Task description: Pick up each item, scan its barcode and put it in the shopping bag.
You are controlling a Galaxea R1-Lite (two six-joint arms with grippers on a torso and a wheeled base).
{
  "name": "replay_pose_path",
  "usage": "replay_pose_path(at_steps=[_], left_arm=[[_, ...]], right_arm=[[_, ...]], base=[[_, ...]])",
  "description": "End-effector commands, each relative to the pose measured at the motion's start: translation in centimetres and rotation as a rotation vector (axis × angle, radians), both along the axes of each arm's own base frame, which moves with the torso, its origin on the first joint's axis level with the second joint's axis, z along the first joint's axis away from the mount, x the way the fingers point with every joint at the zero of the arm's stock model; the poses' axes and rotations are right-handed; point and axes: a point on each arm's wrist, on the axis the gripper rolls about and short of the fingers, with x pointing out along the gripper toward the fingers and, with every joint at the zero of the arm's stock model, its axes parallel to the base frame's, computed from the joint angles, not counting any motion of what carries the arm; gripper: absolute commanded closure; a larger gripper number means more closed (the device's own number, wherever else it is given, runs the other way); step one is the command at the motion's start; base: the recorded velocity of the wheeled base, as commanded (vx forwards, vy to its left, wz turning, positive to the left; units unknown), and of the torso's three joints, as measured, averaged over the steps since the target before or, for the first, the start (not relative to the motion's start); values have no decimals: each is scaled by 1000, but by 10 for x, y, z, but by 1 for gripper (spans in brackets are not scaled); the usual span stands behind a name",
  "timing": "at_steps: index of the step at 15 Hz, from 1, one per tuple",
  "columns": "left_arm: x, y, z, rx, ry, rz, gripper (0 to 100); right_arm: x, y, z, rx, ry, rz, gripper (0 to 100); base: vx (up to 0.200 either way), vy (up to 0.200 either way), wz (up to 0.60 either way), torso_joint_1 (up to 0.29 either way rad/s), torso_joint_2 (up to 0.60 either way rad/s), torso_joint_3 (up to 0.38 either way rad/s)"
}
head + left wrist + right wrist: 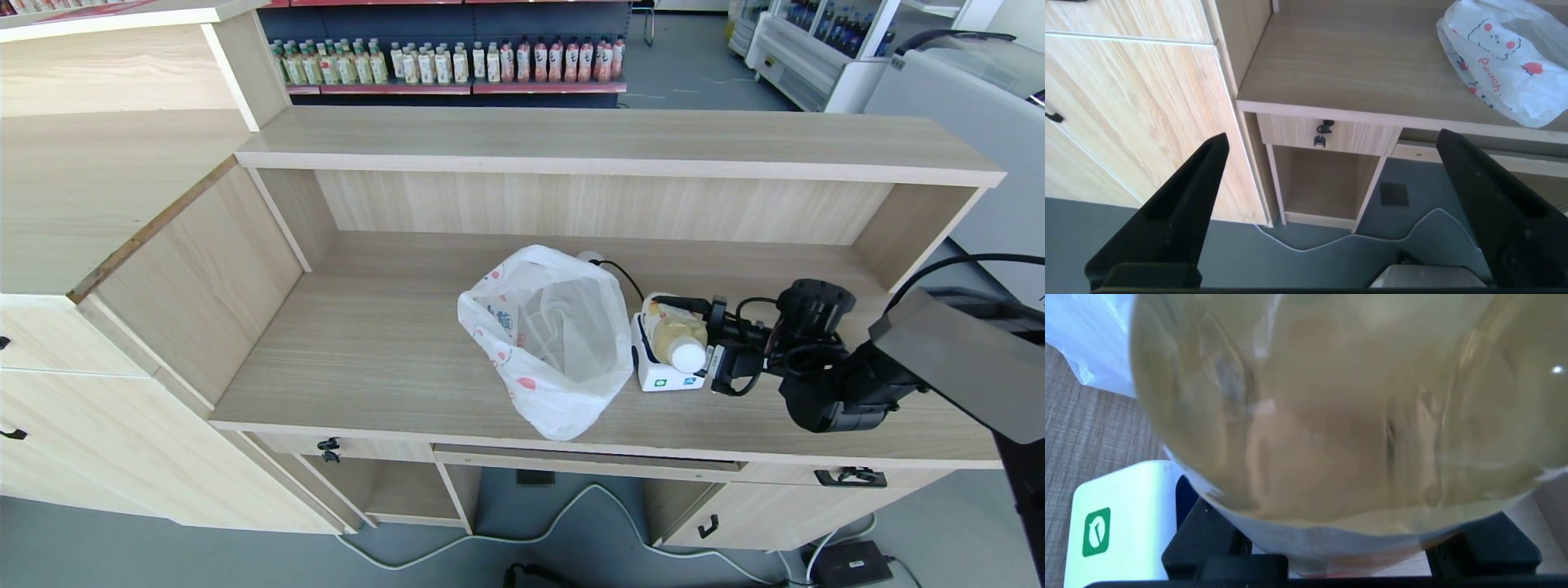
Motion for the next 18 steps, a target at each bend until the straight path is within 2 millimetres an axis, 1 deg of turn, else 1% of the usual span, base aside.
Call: replay_pose_path(at_steps=[1,3,4,5,6,7,9,10,11,12,13,14,16,17,18], left_arm=[[0,0,0,-1,-1,1,0],[0,0,0,-1,-1,-1,0],[0,0,0,1,-1,-1,0],[0,0,0,-1,-1,-1,0],[0,0,0,1,-1,1,0],[0,0,0,1,-1,-1,0],[0,0,0,1,-1,1,0],[0,0,0,1,-1,-1,0],[0,0,0,1,-1,-1,0],[0,0,0,1,-1,1,0],[0,0,0,-1,-1,-1,0],[0,0,0,-1,-1,-1,0],[0,0,0,1,-1,1,0],[0,0,0,-1,-1,-1,0],[0,0,0,1,-1,-1,0]], right_arm=[[0,0,-2,0,8,0,100],[0,-1,3,10,15,-1,100],[-1,-1,8,19,16,0,100],[-11,-14,34,64,62,-23,100],[-18,-23,46,97,109,-39,100],[-37,-34,77,173,194,-52,100],[-68,-53,133,318,293,-92,100],[-87,-61,153,422,348,-163,100],[-106,-68,166,554,399,-257,100],[-113,-73,170,611,414,-302,100],[-125,-83,174,722,444,-406,100],[-138,-90,171,802,470,-555,100],[-166,-103,161,882,520,-841,100],[-177,-112,163,907,534,-945,100],[-194,-121,170,932,522,-1024,100]], base=[[0,0,0,0,0,0],[0,0,0,0,0,0],[0,0,0,0,0,0],[0,0,0,0,0,0],[0,0,0,0,0,0],[0,0,0,0,0,0],[0,0,0,0,0,0],[0,0,0,0,0,0],[0,0,0,0,0,0],[0,0,0,0,0,0],[0,0,0,0,0,0],[0,0,0,0,0,0],[0,0,0,0,0,0],[0,0,0,0,0,0],[0,0,0,0,0,0]])
